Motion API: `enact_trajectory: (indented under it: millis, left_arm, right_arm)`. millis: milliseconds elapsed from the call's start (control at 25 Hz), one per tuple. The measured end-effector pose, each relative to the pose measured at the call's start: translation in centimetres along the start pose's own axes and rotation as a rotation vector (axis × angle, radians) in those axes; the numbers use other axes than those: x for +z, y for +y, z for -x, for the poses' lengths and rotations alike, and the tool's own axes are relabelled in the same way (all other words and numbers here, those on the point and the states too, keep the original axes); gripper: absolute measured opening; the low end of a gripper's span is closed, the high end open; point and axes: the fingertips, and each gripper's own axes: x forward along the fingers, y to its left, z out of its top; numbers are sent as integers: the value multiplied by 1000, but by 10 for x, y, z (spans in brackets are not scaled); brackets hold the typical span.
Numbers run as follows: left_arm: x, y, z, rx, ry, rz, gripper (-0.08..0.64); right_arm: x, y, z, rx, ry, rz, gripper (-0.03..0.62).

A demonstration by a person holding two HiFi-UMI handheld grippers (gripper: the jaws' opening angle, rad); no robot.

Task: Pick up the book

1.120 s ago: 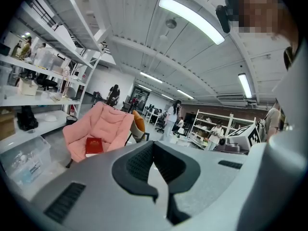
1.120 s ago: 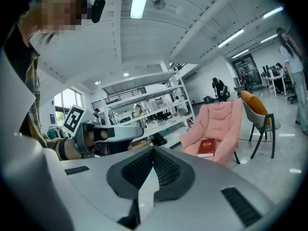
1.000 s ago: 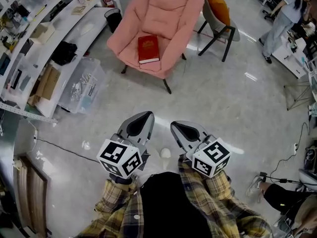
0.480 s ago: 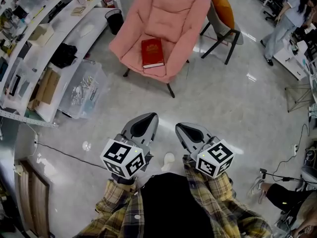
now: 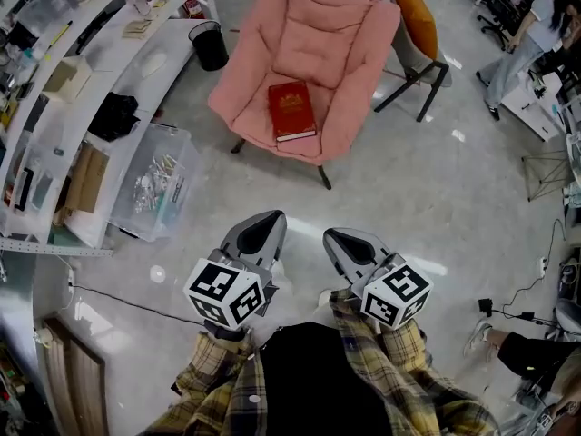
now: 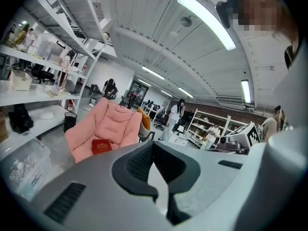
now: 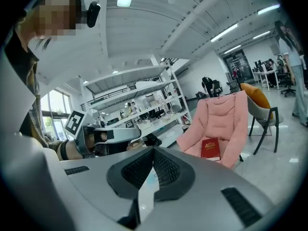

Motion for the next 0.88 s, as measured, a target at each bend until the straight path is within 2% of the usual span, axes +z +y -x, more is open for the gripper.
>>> enact_trajectory:
  millis: [280,480,640,880]
  left_arm:
    - [4,48,9,-46,46,17,3]
    - [0,68,6,-66,79,45,3]
    - [-6,77,-10,-85,117,50,3]
    - [4,89,-47,-84,138,48,3]
  right_arm:
    - [3,7,-55,-45,4,-28,17]
    - [1,8,-73,-65,23,-54,17]
    - [0,-5,-80,-85,26,-77,17]
    - [11,-40,-91,-93,24,-111,17]
